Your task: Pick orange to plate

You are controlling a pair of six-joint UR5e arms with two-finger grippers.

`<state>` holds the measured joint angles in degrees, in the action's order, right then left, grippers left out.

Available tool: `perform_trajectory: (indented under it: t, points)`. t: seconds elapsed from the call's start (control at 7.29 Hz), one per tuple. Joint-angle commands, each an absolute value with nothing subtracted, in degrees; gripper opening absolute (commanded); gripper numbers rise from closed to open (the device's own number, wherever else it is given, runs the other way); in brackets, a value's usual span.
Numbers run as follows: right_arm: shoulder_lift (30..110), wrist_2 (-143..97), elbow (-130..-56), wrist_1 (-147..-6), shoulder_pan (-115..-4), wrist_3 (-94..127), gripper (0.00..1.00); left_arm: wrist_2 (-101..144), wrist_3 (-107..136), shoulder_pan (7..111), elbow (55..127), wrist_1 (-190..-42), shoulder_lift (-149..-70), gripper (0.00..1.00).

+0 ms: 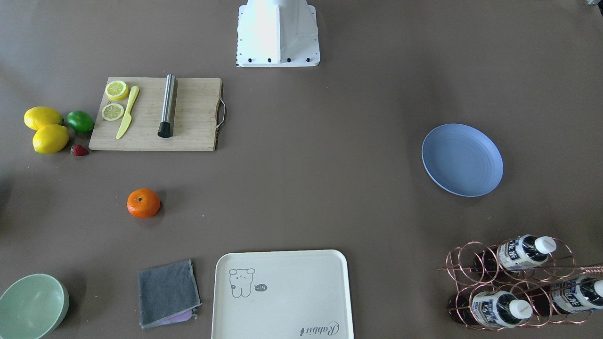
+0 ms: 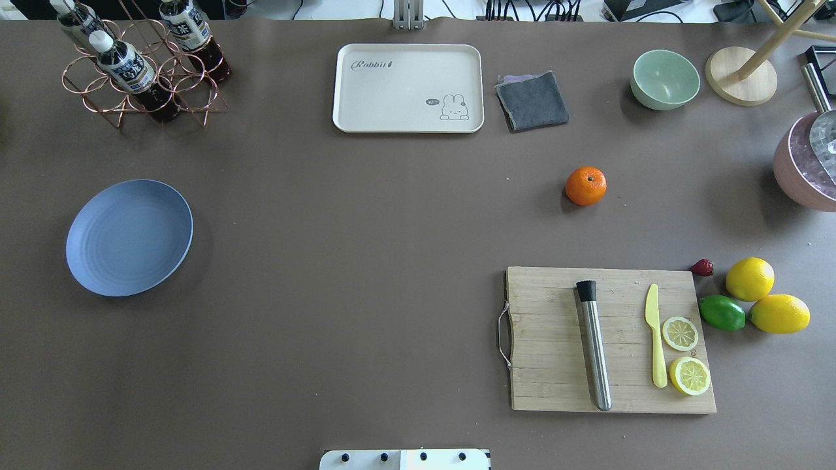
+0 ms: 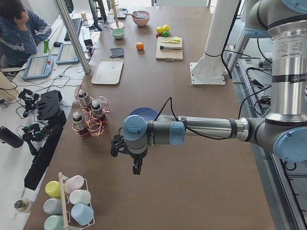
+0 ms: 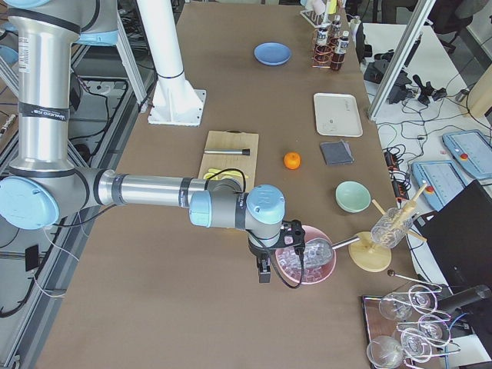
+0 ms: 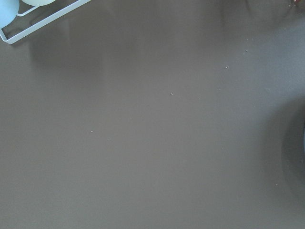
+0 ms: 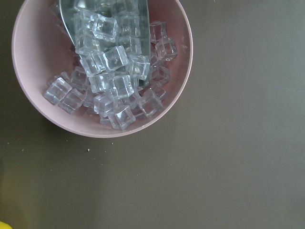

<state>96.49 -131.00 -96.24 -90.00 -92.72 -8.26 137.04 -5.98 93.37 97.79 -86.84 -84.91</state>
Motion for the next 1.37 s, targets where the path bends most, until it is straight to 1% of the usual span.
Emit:
perform_trajectory:
  t: [0.0,0.69,1.24]
  points:
    - [96.4,-131.0,-96.3,-90.0,-92.7,-8.3,1.0,137.0,-6.0,93.4,100.2,-87.4,-82.6,1.0]
    - [96.5,-131.0,-96.2,-90.0,-92.7,-8.3,1.0,137.0,-5.9,93.4,99.7,-87.5,-82.6,1.0]
    - [96.5,-131.0,-96.3,-90.0,-92.7,-8.3,1.0,137.8,-5.6,93.3,100.4,-87.8,-85.2,1.0]
